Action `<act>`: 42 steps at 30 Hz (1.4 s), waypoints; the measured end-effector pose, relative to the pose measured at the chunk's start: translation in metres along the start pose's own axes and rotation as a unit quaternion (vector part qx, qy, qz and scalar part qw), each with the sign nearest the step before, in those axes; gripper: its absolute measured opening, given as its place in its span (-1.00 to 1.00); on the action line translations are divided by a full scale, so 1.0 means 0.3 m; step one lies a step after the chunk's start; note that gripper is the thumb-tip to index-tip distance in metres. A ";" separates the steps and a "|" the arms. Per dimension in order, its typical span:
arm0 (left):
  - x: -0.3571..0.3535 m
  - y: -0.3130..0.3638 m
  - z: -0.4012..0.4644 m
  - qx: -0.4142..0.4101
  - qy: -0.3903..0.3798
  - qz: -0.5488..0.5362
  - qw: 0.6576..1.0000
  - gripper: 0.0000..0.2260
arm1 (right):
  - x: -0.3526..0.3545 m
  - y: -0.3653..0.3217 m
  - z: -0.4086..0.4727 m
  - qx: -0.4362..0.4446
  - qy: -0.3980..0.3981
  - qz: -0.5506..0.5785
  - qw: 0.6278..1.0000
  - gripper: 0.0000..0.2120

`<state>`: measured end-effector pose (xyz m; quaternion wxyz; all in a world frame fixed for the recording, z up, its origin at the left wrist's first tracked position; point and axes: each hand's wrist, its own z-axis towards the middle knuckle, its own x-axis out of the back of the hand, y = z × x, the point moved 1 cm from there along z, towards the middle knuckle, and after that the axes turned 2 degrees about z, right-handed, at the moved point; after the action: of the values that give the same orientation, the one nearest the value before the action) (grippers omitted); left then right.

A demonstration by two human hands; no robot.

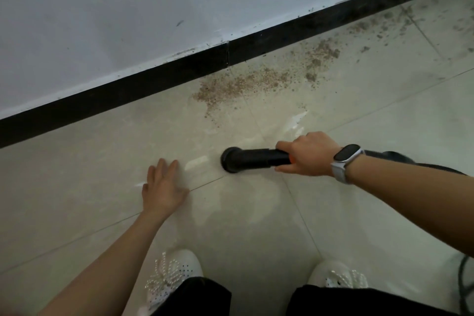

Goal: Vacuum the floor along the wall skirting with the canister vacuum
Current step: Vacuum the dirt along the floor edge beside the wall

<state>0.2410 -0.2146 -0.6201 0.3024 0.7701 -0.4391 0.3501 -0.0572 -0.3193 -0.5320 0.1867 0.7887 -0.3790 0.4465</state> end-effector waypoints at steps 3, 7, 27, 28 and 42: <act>-0.006 -0.018 -0.010 0.011 0.012 -0.037 0.999 -0.35 | 0.008 -0.088 0.011 0.046 -0.006 -0.014 0.999 -0.57; 0.011 -0.048 -0.018 0.022 0.042 -0.082 0.995 -0.41 | 0.012 -0.201 -0.007 0.092 -0.006 0.003 0.996 -0.58; 0.023 -0.244 -0.071 0.033 0.097 -0.075 0.992 -0.51 | 0.078 -0.425 0.149 0.094 0.001 0.052 0.994 -0.62; 0.018 -0.239 -0.075 0.034 0.090 -0.069 0.993 -0.50 | 0.084 -0.402 0.150 0.092 -0.004 0.045 0.995 -0.62; -0.024 0.093 -0.018 -0.112 -0.001 0.063 0.992 -0.31 | 0.005 -0.012 -0.060 0.032 -0.034 -0.069 0.997 -0.56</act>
<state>0.2123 -0.2192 -0.6184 0.3637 0.7026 -0.5232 0.3168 -0.0641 -0.3062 -0.5209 0.1788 0.8332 -0.3156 0.4175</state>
